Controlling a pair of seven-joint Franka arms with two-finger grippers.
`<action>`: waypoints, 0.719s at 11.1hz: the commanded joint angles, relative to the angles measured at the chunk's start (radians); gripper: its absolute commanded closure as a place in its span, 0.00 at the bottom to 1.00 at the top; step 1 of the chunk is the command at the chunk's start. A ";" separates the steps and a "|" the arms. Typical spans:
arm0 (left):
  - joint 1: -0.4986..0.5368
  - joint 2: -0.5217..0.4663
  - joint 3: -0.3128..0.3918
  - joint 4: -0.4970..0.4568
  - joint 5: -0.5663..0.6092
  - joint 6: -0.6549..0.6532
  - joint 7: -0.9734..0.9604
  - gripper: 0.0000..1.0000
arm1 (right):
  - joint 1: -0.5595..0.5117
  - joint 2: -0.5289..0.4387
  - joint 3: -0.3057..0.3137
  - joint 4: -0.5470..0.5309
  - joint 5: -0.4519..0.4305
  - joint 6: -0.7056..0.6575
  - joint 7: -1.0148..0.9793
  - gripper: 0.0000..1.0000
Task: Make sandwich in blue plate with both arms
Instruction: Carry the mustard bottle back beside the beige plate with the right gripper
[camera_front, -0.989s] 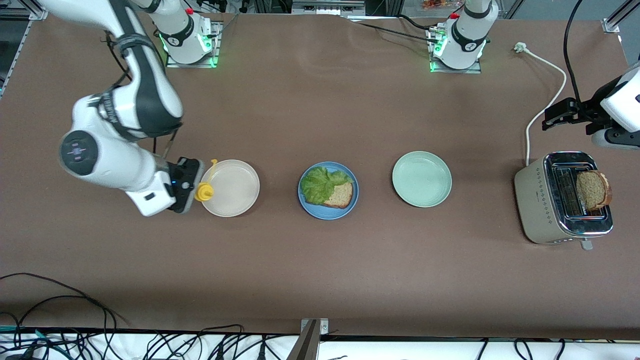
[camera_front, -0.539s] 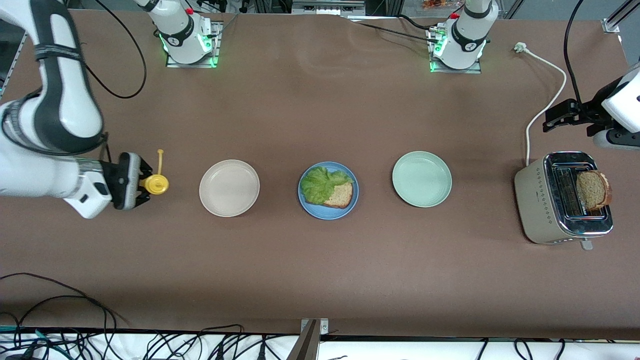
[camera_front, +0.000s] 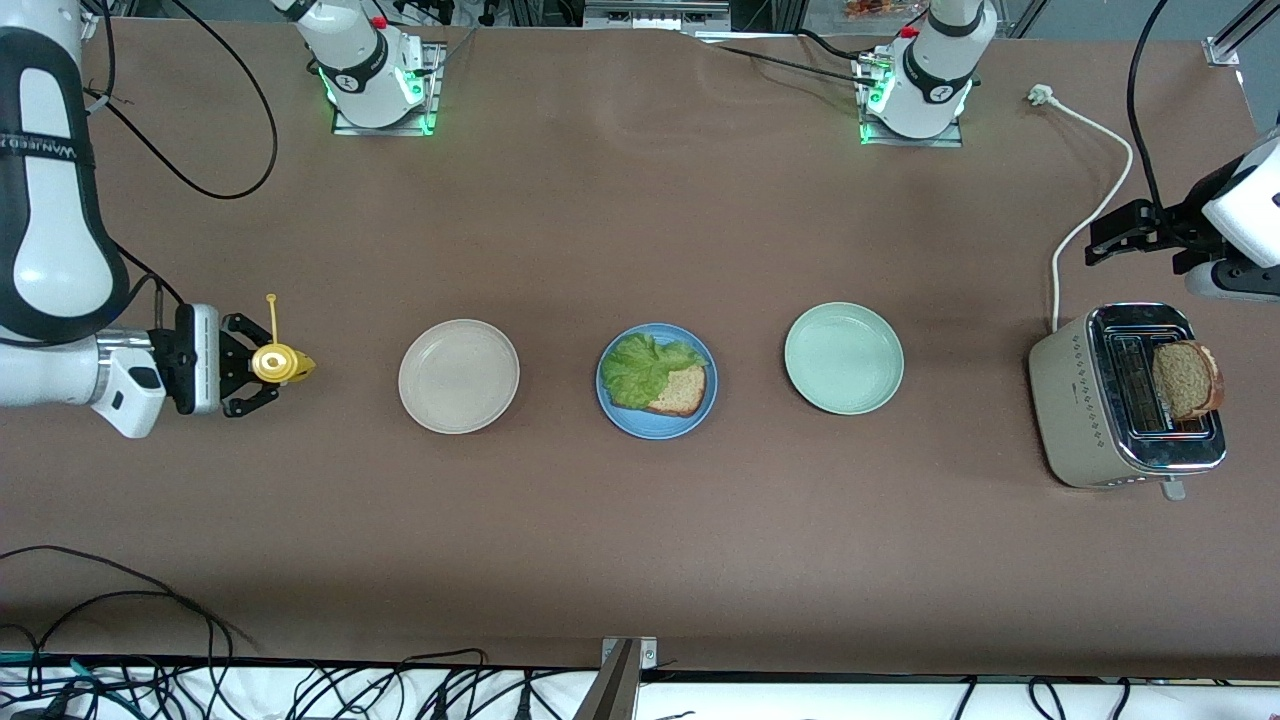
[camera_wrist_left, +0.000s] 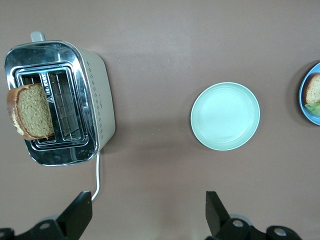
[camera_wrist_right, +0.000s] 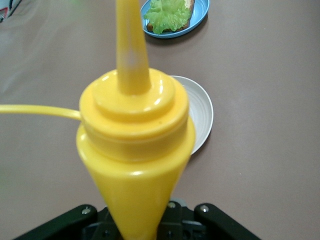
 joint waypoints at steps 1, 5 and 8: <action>0.000 -0.003 0.000 -0.003 0.008 0.012 -0.005 0.00 | -0.064 0.073 0.024 0.034 0.075 -0.028 -0.113 1.00; -0.016 -0.005 0.001 0.003 0.007 0.010 -0.005 0.00 | -0.089 0.202 0.030 0.109 0.218 -0.082 -0.215 1.00; -0.027 -0.006 0.004 0.004 0.010 0.010 -0.005 0.00 | -0.180 0.307 0.114 0.128 0.220 -0.062 -0.326 1.00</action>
